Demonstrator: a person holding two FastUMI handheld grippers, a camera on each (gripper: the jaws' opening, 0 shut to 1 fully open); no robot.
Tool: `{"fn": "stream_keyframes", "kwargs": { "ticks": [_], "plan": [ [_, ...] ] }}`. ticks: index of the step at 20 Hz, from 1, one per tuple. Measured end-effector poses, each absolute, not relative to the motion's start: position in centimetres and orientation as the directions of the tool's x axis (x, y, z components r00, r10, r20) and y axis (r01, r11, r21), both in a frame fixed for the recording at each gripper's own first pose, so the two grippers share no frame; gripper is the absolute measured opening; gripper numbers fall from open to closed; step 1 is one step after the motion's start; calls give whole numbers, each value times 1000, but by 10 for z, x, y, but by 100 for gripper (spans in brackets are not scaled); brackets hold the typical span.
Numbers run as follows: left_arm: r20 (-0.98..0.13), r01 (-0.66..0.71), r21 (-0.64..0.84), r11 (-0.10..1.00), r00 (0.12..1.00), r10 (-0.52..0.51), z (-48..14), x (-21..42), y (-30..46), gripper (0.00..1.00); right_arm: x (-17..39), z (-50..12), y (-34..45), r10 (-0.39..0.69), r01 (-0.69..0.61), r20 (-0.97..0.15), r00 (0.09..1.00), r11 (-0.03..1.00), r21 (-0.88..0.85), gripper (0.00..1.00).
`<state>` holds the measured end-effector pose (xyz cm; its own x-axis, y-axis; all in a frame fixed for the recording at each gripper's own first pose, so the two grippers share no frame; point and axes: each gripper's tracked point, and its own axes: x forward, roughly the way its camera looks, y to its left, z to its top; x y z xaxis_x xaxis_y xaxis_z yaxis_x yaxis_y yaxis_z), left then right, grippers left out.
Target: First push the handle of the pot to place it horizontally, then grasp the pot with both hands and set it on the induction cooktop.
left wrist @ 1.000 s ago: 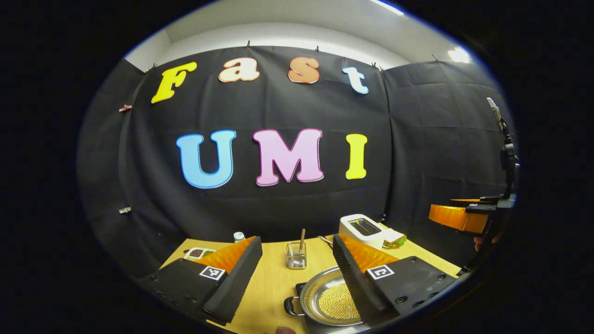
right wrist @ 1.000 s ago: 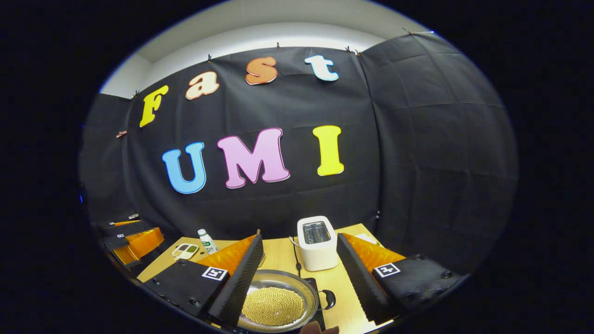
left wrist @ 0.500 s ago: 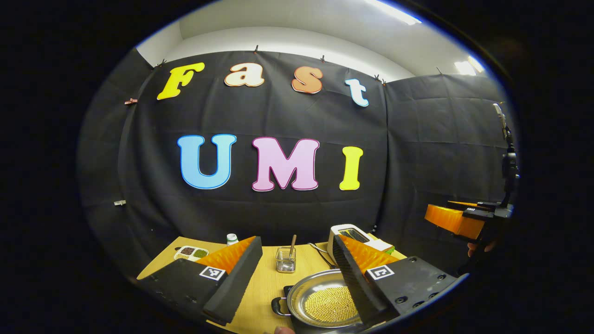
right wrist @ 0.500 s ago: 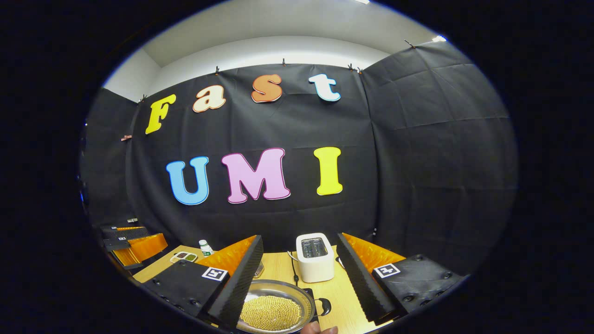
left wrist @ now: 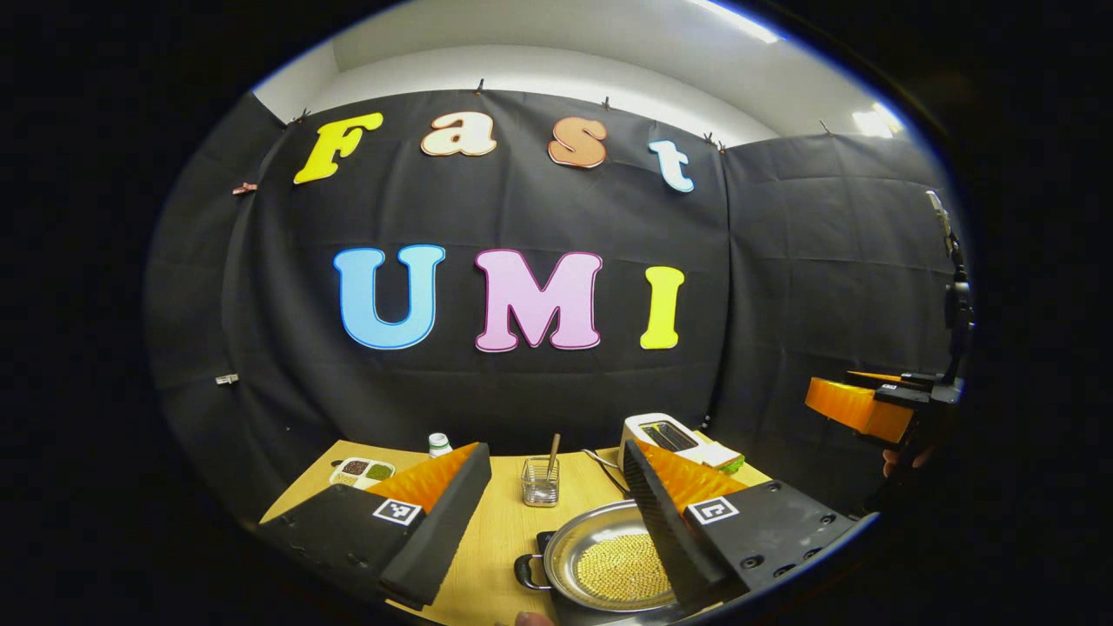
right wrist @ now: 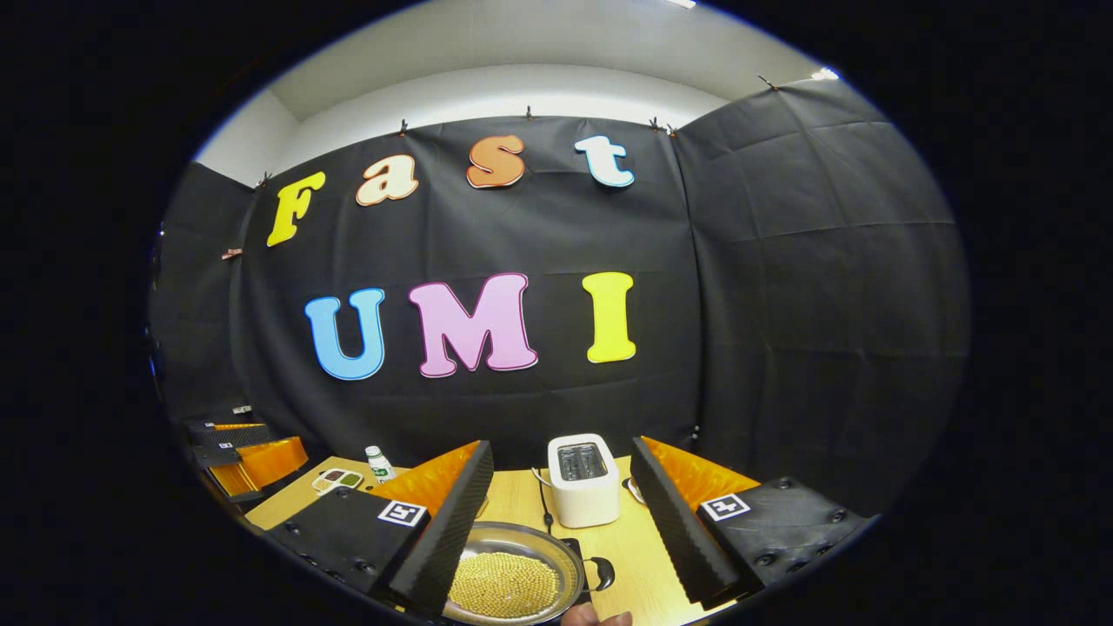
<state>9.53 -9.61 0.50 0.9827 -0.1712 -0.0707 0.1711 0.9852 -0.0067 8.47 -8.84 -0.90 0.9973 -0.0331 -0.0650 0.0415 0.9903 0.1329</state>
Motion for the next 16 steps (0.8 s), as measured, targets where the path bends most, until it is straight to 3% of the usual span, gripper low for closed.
{"fn": "stream_keyframes", "kwargs": {
  "ticks": [16],
  "plan": [
    [-81,169,2,986,982,-169,2,99,-94,96,85,-12,-90,-40,49,-72,997,991,126,98]
  ]
}}
